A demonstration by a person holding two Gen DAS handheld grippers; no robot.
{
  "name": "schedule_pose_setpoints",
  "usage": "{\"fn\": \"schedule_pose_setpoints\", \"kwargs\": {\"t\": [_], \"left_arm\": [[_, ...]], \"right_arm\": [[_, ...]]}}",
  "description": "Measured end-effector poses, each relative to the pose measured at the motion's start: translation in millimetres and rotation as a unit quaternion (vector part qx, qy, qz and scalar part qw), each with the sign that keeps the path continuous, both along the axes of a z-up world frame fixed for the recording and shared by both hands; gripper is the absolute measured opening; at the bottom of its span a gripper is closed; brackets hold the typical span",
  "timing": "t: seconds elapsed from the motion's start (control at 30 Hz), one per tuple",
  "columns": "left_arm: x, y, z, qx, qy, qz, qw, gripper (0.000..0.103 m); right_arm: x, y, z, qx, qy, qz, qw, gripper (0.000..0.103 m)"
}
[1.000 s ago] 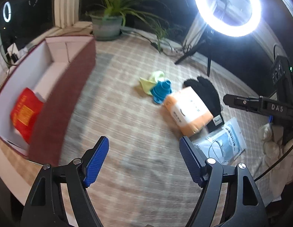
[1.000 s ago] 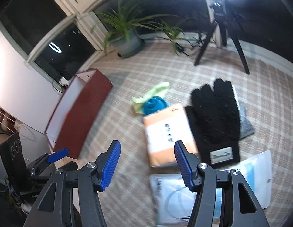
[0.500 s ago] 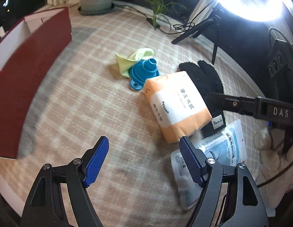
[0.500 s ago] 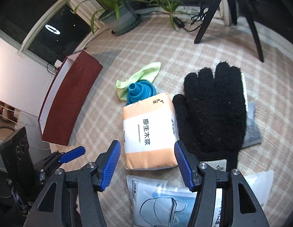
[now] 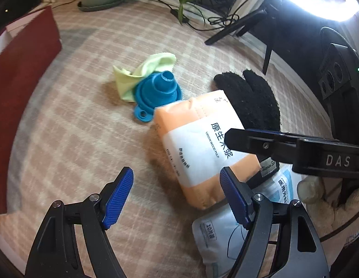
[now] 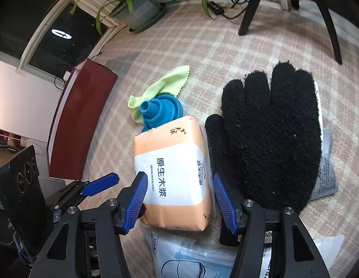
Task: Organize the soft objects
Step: 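Grasp the tissue pack with the right gripper and lift it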
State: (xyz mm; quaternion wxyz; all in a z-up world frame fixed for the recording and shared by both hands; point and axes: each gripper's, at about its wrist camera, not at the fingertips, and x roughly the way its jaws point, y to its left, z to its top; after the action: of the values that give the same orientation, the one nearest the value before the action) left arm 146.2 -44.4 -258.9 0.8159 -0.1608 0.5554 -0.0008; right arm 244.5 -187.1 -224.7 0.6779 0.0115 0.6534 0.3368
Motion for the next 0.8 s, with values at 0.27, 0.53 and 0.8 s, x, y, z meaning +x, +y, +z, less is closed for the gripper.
{"fn": "schedule_pose_setpoints", "kwargs": {"t": [0.27,0.53,0.8], "left_arm": [[10,0,-7,-0.014,0.001,-0.004,0.9999,0.077],[13,-5,-7,-0.036,-0.004,-0.024,0.9991,0.061],[9,-11,-2,-0.028,-0.01,-0.046,0.9985,0.056]], "right_arm": [[5,-3,-9,0.013,0.022,-0.009,1.0,0.055],[2,1,-15,0.011,0.034,-0.004,0.999,0.045],[-5,1,-14,0.005,0.034,-0.016,0.999,0.042]]}}
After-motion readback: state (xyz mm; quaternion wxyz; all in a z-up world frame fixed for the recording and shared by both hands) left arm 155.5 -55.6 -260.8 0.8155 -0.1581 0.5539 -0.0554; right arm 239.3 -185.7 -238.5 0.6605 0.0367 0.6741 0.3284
